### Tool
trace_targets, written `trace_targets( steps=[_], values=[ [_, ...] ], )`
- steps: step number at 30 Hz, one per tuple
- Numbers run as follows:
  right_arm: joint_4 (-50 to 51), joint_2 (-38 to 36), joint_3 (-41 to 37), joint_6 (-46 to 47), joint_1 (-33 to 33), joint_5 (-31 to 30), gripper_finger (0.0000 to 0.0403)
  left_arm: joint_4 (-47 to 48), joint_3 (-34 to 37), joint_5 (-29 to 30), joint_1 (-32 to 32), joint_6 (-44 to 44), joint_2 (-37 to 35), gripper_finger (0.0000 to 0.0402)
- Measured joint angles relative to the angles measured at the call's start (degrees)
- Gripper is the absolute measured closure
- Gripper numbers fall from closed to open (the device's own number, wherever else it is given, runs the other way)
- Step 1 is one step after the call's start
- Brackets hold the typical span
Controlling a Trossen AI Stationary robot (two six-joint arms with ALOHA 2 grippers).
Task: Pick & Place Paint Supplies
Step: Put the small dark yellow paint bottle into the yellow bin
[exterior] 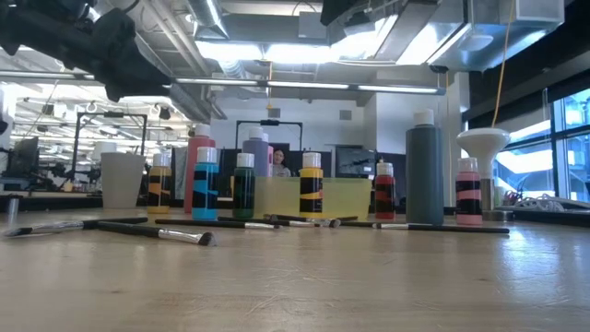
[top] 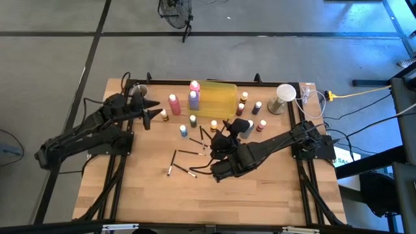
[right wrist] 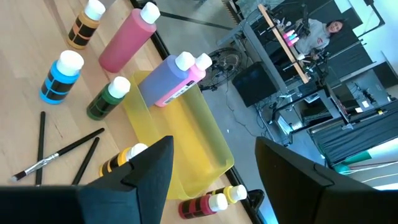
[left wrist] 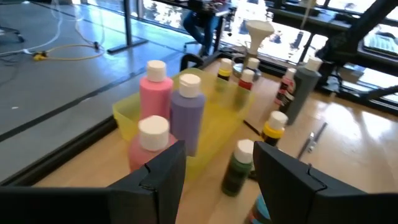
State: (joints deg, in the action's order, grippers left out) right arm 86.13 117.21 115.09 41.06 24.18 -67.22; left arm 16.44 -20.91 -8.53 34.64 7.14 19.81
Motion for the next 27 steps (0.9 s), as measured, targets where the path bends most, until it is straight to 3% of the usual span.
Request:
trace_targets(
  steps=[18, 27],
  values=[
    [1.0, 0.0, 0.0, 1.4, 0.1, 7.3, 0.0174, 1.6, 0.1, 9.2, -9.2, 3.0, 2.2, 0.0222],
    [0.6, 0.0, 0.0, 3.7, 0.3, 12.4, 0.0174, 1.3, 0.1, 7.3, -9.5, -3.0, 2.3, 0.0219]
  ],
)
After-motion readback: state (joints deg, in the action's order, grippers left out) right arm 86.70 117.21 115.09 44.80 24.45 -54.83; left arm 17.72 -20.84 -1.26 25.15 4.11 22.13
